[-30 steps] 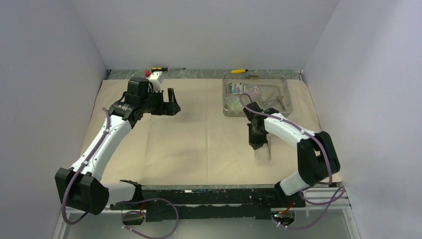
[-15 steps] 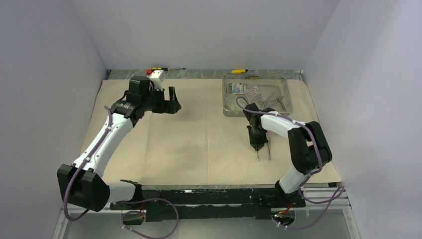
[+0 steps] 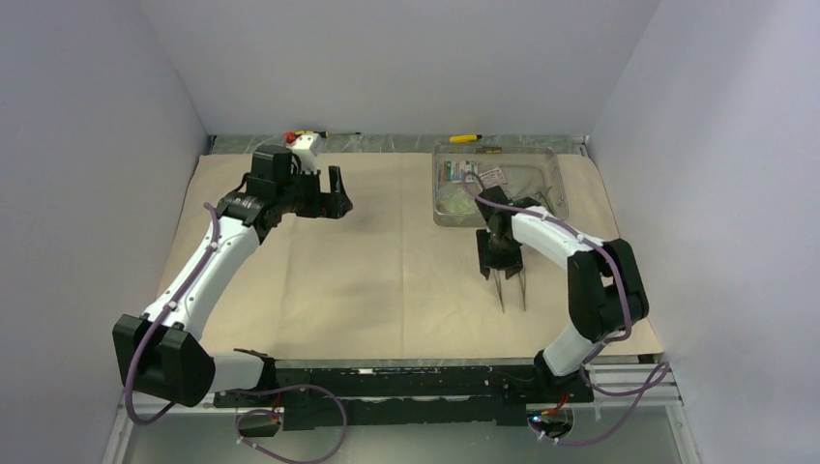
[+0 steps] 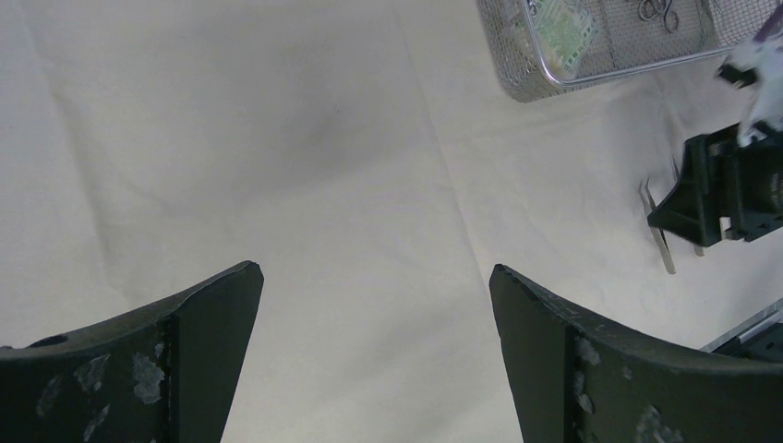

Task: Open and lay out the surgical kit
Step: Place the medical item in the surgical kit, then pick up the medical item from the container, then place the medical item in the surgical kit.

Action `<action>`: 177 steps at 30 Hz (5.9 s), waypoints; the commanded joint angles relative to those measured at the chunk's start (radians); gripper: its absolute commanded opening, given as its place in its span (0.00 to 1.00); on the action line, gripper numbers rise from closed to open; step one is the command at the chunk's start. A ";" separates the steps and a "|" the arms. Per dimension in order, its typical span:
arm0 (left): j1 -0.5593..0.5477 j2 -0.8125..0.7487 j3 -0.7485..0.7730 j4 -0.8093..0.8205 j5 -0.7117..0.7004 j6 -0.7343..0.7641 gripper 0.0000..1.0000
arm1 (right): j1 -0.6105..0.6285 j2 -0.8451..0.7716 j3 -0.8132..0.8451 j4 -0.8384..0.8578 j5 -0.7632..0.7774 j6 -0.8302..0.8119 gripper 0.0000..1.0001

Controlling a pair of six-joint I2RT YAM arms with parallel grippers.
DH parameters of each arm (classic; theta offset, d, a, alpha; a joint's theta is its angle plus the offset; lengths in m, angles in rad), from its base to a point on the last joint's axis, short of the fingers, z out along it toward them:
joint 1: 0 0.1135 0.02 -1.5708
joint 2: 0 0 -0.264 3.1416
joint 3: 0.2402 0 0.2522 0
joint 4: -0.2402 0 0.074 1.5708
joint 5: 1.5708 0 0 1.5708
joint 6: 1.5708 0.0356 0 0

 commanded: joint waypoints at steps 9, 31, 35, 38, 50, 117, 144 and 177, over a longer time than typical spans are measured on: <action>-0.001 0.028 0.092 0.053 -0.058 0.002 1.00 | -0.209 -0.079 0.396 -0.035 -0.003 0.064 0.48; 0.003 0.281 0.225 0.118 -0.049 -0.020 0.99 | -0.370 0.568 0.908 0.088 0.198 0.295 0.48; 0.008 0.289 0.213 0.113 -0.047 -0.011 0.99 | -0.400 0.588 0.910 0.094 0.222 0.304 0.48; 0.013 0.291 0.205 0.107 -0.049 -0.007 0.99 | -0.407 0.586 0.888 0.114 0.259 0.276 0.48; 0.032 0.293 0.180 0.108 -0.049 -0.011 0.99 | -0.416 0.608 0.856 0.235 0.176 -0.248 0.48; 0.039 0.305 0.274 0.060 0.079 0.022 1.00 | -0.298 0.236 0.707 0.568 -0.259 -0.167 0.04; -0.142 0.243 0.315 0.185 0.327 -0.176 0.99 | 0.114 -0.127 0.278 0.989 -0.335 0.552 0.05; -0.183 0.188 0.299 0.004 0.403 0.154 0.00 | 0.180 -0.087 0.481 0.542 -0.318 0.499 0.69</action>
